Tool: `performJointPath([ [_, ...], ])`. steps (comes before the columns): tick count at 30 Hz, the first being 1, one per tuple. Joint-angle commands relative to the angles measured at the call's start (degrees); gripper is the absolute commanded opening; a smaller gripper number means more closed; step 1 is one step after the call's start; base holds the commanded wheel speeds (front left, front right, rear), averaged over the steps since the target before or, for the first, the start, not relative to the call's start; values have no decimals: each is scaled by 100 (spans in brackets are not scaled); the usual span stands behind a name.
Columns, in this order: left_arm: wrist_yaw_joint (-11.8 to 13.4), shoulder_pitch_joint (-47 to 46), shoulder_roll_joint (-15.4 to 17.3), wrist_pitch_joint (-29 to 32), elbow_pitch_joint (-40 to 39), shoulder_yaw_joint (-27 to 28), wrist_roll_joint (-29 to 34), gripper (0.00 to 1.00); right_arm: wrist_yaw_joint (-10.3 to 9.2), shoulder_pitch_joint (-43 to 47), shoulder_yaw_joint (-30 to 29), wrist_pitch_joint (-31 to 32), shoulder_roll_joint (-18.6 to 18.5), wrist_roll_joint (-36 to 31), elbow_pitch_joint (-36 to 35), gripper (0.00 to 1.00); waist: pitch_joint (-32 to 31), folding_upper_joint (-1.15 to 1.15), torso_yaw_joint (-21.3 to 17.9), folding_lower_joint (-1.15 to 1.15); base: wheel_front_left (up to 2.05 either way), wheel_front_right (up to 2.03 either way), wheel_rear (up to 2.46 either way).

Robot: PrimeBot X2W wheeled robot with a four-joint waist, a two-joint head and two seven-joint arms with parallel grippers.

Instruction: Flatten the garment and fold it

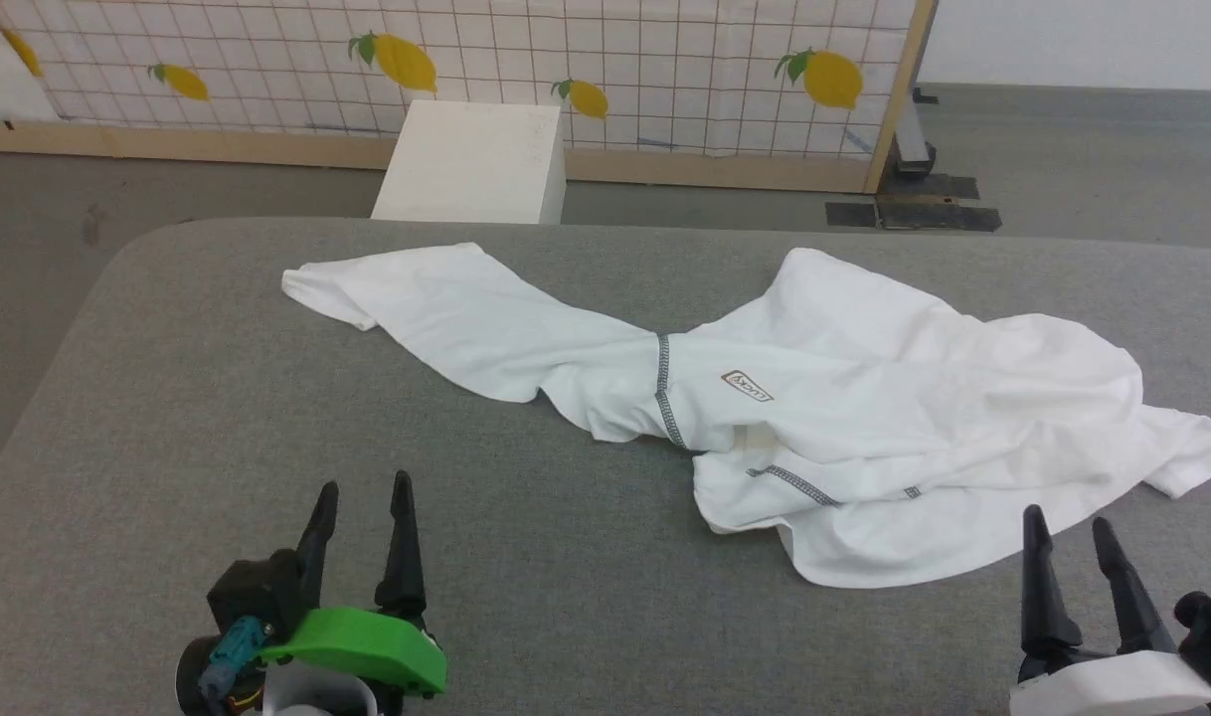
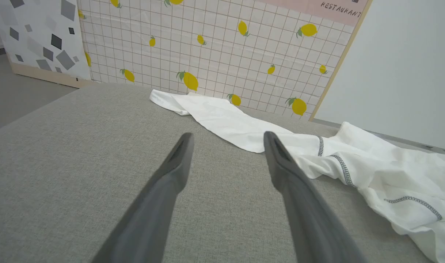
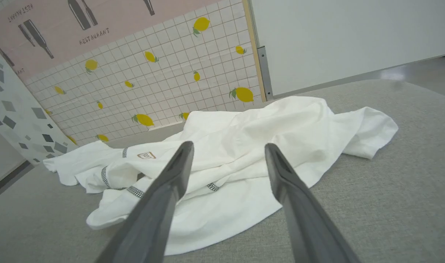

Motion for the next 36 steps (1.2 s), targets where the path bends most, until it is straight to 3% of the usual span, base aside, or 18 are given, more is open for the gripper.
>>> performJointPath([
  [1, 77, -19, -27, 21, 32, 57, -159, 100, -9, 21, 94, -55, -4, -66, 8, 100, 1, 0, -142, 0, 0, 0, 0],
  [6, 117, -596, -55, 317, 229, -16, -379, 100, -9, -151, 295, -94, -3, -121, -10, 100, 179, 0, -327, 0, 0, 0, 0],
  [10, 181, -1553, -67, 1048, 702, -110, -576, 100, -9, -399, 406, -100, -3, -177, -98, 100, 463, 0, -431, 0, 0, 0, 0],
  [14, 262, -2714, -49, 2438, 1517, -322, -673, 100, -9, -654, 483, -88, -3, -207, -217, 100, 816, 0, -546, 0, 0, 0, 0],
  [15, 337, -3532, 90, 3586, 2183, -490, -622, 100, -9, -819, 525, -85, -3, -212, -303, 100, 1129, 0, -673, 0, 0, 0, 0],
  [17, 389, -3940, 178, 4192, 2548, -575, -581, 100, -9, -898, 541, -90, -3, -192, -325, 100, 1303, 0, -765, 0, 0, 0, 0],
  [22, 312, -4518, 311, 4752, 3004, -747, -487, 100, -9, -995, 500, -131, -3, -129, -277, 100, 1622, 0, -944, 0, 0, 0, 0],
  [29, 251, -4559, 470, 5088, 3534, -943, -382, 100, -9, -1048, 434, -203, -3, -56, -196, 100, 1743, 0, -979, 0, 0, 0, 0],
  [30, 220, -4528, 467, 5054, 3571, -969, -380, 45, -9, -1050, 413, -210, -3, -53, -190, 100, 1734, 0, -957, 0, 0, 0, 0],
  [31, 177, -4497, 438, 5057, 3600, -956, -434, 0, -9, -1053, 405, -215, -3, -52, -186, 100, 1728, 0, -936, 0, 0, 0, 0],
  [36, -114, -4382, 342, 5050, 3627, -892, -716, 0, -9, -1059, 389, -232, -3, -80, -137, 100, 1549, 0, -723, 0, 0, 0, 0],
])
